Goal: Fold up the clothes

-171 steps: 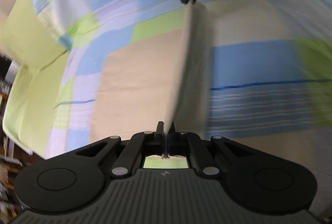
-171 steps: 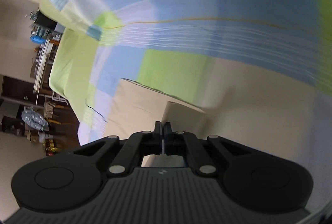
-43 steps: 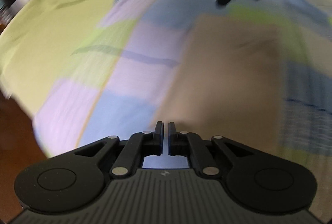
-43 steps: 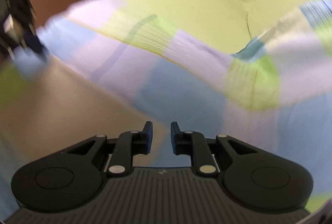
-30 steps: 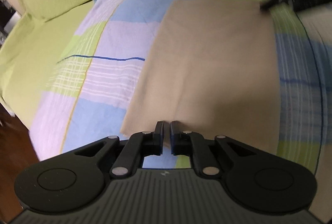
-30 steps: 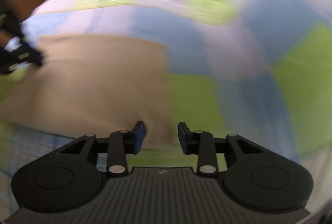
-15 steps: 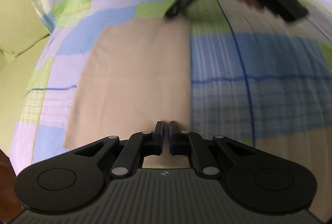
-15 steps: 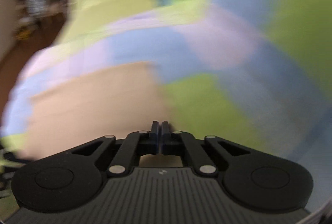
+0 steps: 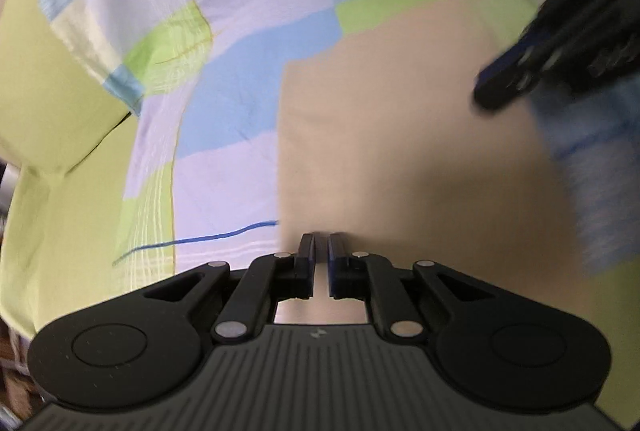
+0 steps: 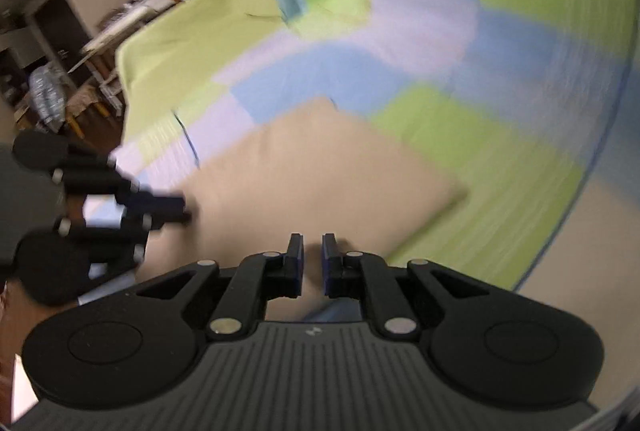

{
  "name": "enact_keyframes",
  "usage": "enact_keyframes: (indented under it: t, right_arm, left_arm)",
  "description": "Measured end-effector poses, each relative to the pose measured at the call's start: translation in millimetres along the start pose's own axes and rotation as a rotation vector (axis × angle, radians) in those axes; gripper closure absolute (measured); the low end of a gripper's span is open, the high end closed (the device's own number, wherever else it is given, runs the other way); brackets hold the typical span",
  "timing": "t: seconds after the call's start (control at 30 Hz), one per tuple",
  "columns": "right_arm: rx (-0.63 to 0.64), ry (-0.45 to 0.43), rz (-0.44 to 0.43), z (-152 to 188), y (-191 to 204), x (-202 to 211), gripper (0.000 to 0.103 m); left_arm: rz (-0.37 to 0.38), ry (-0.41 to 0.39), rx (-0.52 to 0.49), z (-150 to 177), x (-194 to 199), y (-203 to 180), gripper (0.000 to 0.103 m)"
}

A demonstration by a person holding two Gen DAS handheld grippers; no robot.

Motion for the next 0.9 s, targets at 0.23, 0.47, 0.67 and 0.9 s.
enact_keyframes:
  t: [0.23, 0.47, 0.67, 0.9]
  right_arm:
    - [-0.141, -0.052, 0.278, 11.0, -25.7, 30.5, 0.084]
    - [-0.231, -0.127, 0.284, -11.3, -11.0, 17.5, 0.084]
    - [-0.255, -0.106, 0.536, -4.8, -50.7, 9.4, 0.085]
    - [-0.313, -0.238, 0.539, -2.5, -0.1, 51.1, 0.083]
  left_arm:
    - [0.164, -0.117, -0.169, 0.7, 12.5, 25.0, 0.094]
    - [0.372, -0.306, -0.294, -68.1, -12.2, 18.0, 0.093]
    - [0.385, -0.351, -0.326, -95.8, -56.7, 37.2, 0.089]
    - [0.446, -0.371, -0.248, -57.8, -1.6, 51.1, 0.09]
Point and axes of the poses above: each gripper's, at about its wrist camera, not at the fingertips, and x roughly against the way its jaws point, y to its left, z to its underside, the point moved 8 cm from there along -x, roughly the way its jaws point, and after that the axes turned 4 degrees about x, right-handed, at the moved point
